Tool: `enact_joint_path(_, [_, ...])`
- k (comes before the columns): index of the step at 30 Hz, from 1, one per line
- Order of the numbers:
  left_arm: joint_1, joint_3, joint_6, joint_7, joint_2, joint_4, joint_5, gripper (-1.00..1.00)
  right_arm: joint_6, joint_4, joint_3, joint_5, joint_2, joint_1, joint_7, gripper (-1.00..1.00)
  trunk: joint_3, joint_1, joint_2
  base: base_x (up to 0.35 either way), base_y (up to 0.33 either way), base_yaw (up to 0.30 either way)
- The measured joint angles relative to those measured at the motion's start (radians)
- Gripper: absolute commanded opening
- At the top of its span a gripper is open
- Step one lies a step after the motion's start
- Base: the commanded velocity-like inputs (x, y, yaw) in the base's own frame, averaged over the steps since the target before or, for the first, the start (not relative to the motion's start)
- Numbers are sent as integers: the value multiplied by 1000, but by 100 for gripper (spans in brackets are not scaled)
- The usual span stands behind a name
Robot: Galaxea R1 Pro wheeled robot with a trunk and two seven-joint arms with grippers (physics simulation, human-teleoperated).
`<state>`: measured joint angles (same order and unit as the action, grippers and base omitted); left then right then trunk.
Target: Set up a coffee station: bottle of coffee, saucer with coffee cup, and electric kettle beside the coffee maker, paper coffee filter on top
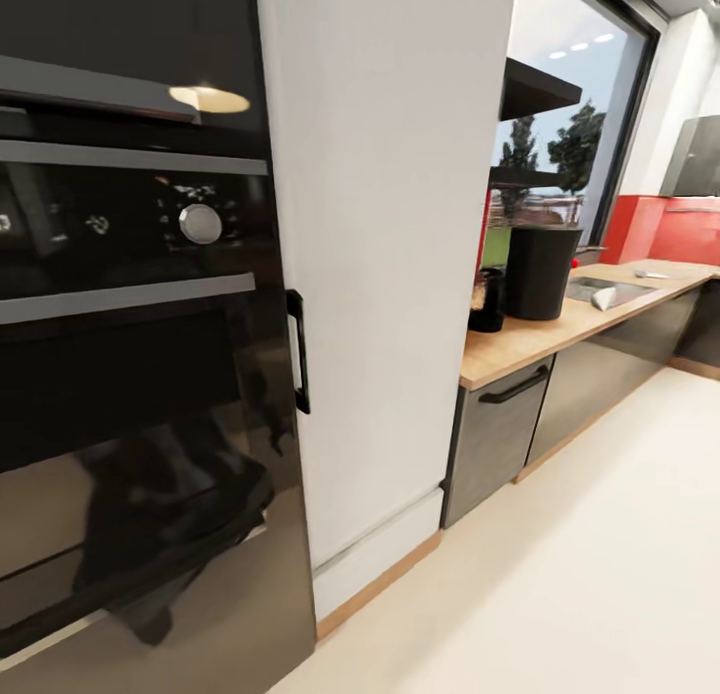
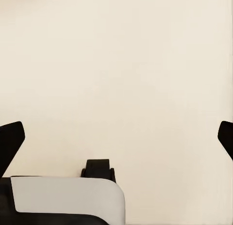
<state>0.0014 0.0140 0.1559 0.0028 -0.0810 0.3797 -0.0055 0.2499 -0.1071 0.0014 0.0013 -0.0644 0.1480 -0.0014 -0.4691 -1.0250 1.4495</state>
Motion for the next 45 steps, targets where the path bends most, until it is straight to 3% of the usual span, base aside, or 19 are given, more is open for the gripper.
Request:
enact_joint_path(24, [0, 0, 0, 0, 0, 0, 0, 100, 1, 0, 0, 0, 0, 0, 0, 100, 0, 0, 0, 8, 0, -252])
enact_joint_path(45, [0, 0, 0, 0, 4, 0, 1, 100, 1, 0, 0, 0, 0, 0, 0, 100, 0, 1, 0, 301, -3, -194])
